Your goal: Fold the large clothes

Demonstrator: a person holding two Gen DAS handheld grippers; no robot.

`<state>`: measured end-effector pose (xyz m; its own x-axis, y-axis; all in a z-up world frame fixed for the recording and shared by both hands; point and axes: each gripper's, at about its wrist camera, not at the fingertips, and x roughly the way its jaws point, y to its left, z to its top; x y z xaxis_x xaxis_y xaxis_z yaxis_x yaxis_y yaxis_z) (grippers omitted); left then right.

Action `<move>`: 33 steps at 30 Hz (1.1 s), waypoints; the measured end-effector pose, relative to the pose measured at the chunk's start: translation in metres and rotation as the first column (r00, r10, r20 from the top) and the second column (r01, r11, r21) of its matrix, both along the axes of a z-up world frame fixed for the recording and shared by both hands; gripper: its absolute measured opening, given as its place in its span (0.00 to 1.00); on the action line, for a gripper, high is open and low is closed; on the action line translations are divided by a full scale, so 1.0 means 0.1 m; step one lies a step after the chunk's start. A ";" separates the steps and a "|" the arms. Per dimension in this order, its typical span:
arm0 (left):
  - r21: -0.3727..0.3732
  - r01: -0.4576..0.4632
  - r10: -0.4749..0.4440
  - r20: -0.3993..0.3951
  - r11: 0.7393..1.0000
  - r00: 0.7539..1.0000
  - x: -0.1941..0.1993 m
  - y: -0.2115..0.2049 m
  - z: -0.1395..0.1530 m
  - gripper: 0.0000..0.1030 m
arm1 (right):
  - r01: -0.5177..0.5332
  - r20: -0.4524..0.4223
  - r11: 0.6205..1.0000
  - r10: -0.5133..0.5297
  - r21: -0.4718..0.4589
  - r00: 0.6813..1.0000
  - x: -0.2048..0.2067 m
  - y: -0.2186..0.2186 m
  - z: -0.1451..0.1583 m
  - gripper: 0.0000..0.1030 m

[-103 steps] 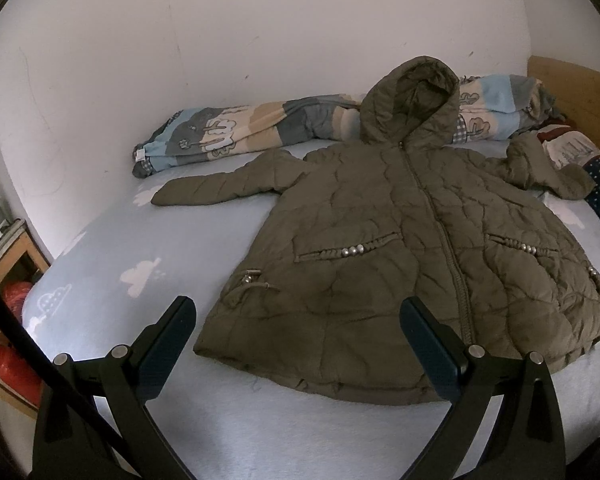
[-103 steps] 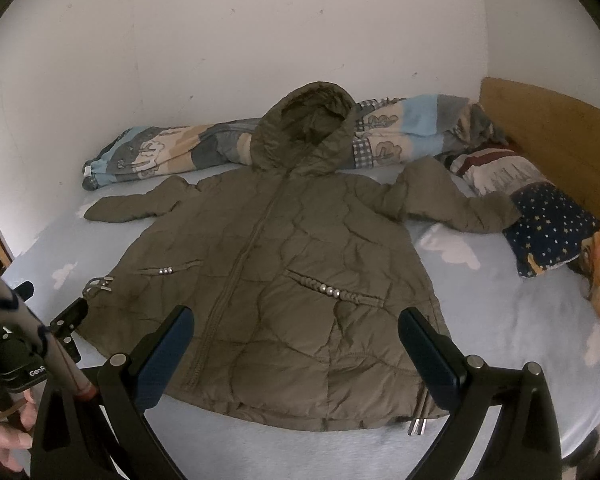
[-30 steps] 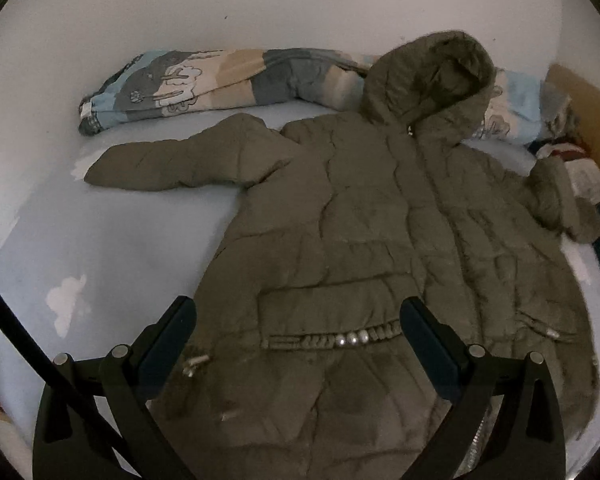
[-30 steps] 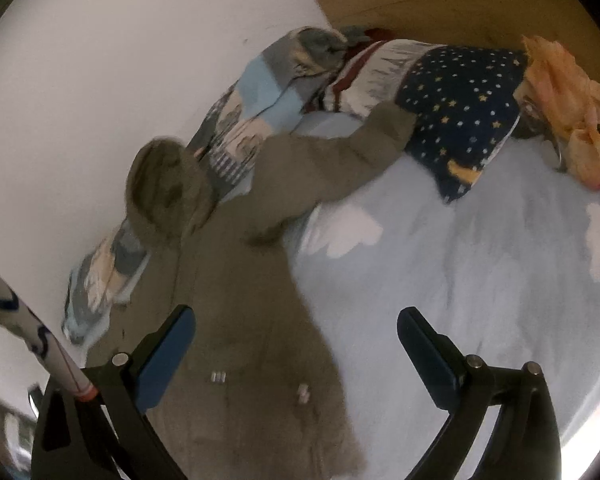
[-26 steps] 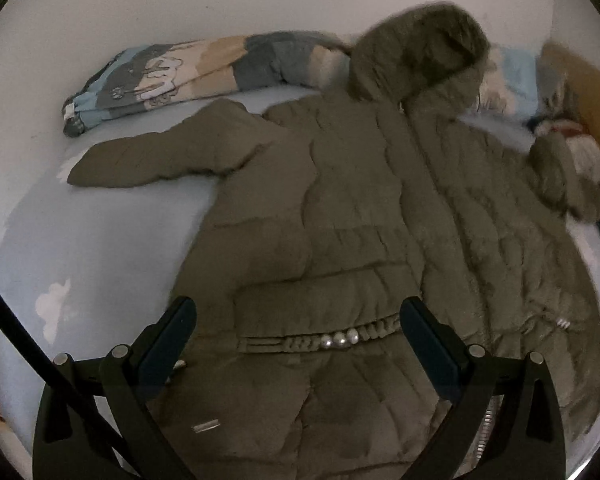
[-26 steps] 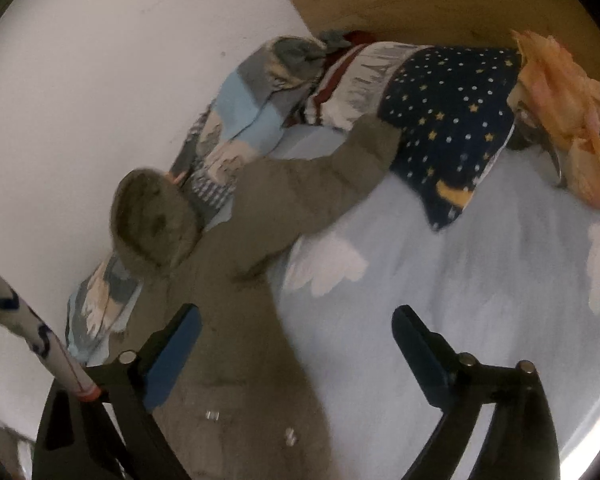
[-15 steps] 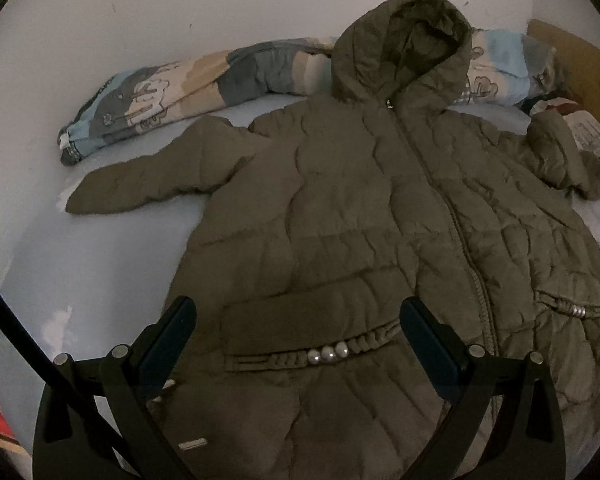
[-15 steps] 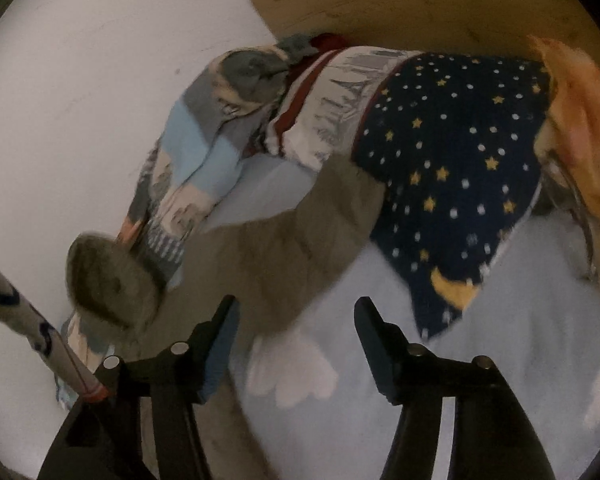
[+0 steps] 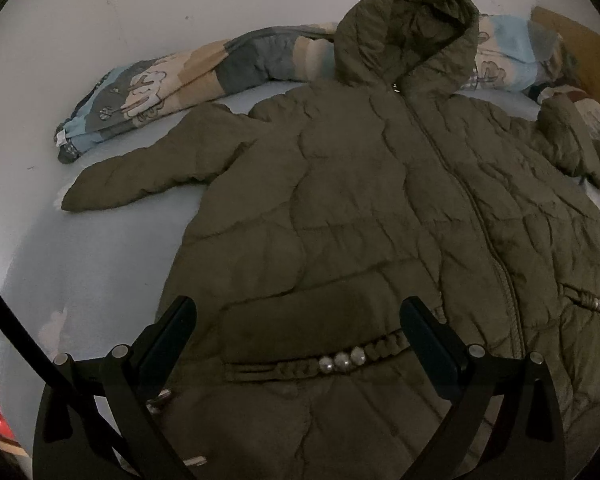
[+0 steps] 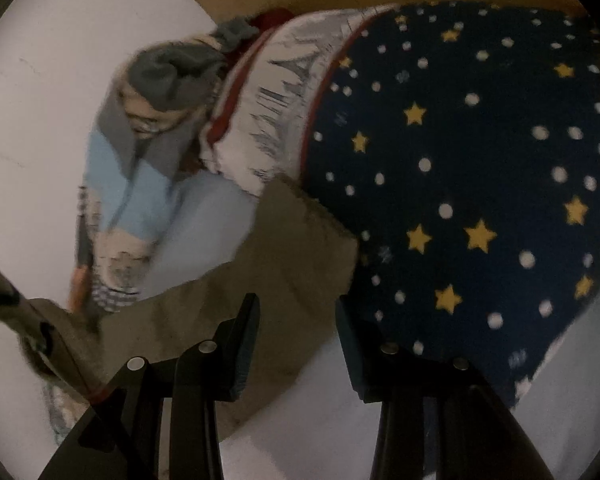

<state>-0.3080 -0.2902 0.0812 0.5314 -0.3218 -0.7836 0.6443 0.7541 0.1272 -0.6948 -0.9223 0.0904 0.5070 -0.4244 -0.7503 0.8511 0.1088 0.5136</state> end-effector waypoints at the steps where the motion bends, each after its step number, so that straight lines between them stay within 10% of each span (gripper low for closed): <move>1: -0.004 0.002 -0.002 -0.004 1.000 1.000 0.00 0.01 -0.01 0.99 | 0.006 -0.010 1.000 -0.006 0.004 1.000 0.01 -0.04 -0.05 0.42; 10: 0.021 0.017 -0.016 -0.036 1.000 0.999 0.00 -0.06 -0.14 0.99 | 0.028 -0.060 0.999 -0.027 0.022 0.998 0.14 -0.32 -0.36 0.46; 13: 0.013 0.017 -0.016 -0.021 1.000 1.000 -0.01 -0.04 -0.11 0.99 | 0.003 -0.117 1.000 -0.006 -0.029 0.993 0.24 -0.29 -0.28 0.19; 15: 0.006 0.016 -0.016 -0.023 1.000 1.000 -0.01 -0.03 -0.10 0.99 | 0.013 -0.095 0.998 -0.019 -0.062 0.995 0.21 -0.22 -0.16 0.18; 33: 0.007 -0.010 0.011 -0.131 1.000 0.991 0.02 -0.03 -0.16 0.99 | -0.075 0.020 0.938 0.087 -0.339 0.996 0.32 1.01 2.01 0.15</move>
<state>-0.3057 -0.2936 0.0656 0.4269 -0.3114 -0.8490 0.6481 0.7601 0.0470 -0.6629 -0.8213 0.2919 0.5725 -0.6066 -0.5515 0.8151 0.3485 0.4628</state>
